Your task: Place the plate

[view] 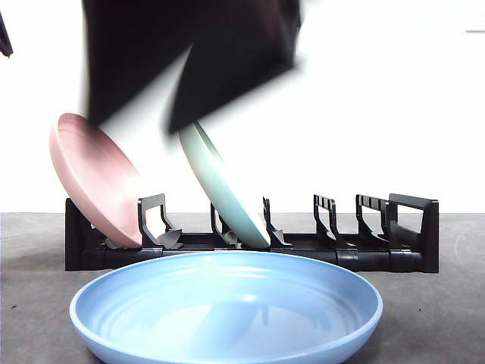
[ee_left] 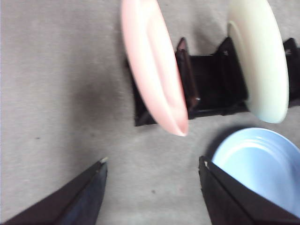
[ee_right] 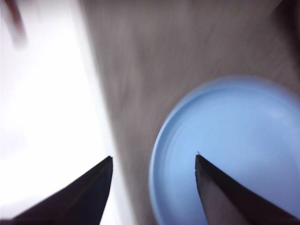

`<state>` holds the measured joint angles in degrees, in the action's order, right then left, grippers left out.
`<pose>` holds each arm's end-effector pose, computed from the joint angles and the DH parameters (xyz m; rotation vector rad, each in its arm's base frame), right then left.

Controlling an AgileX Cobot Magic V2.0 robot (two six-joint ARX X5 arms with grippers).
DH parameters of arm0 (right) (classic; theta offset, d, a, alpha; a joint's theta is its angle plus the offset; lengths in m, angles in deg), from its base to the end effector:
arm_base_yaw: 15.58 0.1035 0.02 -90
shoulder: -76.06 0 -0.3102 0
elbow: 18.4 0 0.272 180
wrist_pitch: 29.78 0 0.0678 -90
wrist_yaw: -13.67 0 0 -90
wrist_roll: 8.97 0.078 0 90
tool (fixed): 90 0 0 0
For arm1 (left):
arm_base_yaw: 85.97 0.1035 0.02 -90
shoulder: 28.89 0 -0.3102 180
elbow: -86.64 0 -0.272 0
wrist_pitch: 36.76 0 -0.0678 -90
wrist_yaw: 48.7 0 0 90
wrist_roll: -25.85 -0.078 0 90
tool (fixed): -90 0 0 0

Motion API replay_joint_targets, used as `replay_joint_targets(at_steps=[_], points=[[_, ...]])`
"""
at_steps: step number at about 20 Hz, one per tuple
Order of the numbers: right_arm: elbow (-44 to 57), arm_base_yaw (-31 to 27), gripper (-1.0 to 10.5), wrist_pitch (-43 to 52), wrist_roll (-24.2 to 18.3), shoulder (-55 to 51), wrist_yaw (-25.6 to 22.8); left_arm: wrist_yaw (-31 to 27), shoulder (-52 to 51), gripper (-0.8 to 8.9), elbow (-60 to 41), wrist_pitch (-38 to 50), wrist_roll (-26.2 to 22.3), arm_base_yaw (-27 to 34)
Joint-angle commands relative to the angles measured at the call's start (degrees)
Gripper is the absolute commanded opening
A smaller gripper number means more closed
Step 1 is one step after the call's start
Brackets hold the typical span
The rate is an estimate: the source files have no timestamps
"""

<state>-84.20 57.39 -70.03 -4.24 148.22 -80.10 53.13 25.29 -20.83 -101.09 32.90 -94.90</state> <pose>0.0914 0.2809 0.2628 -0.4653 0.7201 1.1043 0.1919 -0.0463 0.3370 -0.1355 0.8267 -0.2926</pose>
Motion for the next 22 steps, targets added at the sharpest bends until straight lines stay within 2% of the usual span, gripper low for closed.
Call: replay_joint_targets(at_steps=[1,3,6,10,13,17,22], points=[[-0.35,-5.57,2.8,-1.42,10.36,-4.52,1.53,1.84,0.5,3.12,1.57,0.66,0.07,-0.68],[-0.35,-13.46,2.8,-4.02,12.55,-8.72,5.29,1.92,0.55,3.13,1.57,2.45,1.86,-1.46],[-0.35,-25.42,2.8,-8.72,12.85,-13.7,10.99,1.88,2.97,3.24,3.26,5.38,5.68,-2.64],[-0.35,-35.74,2.8,-13.99,10.45,-16.92,11.28,1.16,13.29,3.49,12.81,1.73,6.08,-3.26],[-0.35,-38.77,2.8,-14.97,9.35,-17.29,11.3,-3.21,23.63,3.48,22.6,-4.33,5.55,-3.48],[-0.35,-39.04,2.8,-14.95,9.35,-17.27,11.26,-9.09,35.04,3.44,31.82,-9.57,5.42,-3.48],[-0.35,-39.04,2.8,-14.95,9.35,-17.27,11.26,-9.38,41.7,3.27,34.49,-10.19,4.28,-3.48]])
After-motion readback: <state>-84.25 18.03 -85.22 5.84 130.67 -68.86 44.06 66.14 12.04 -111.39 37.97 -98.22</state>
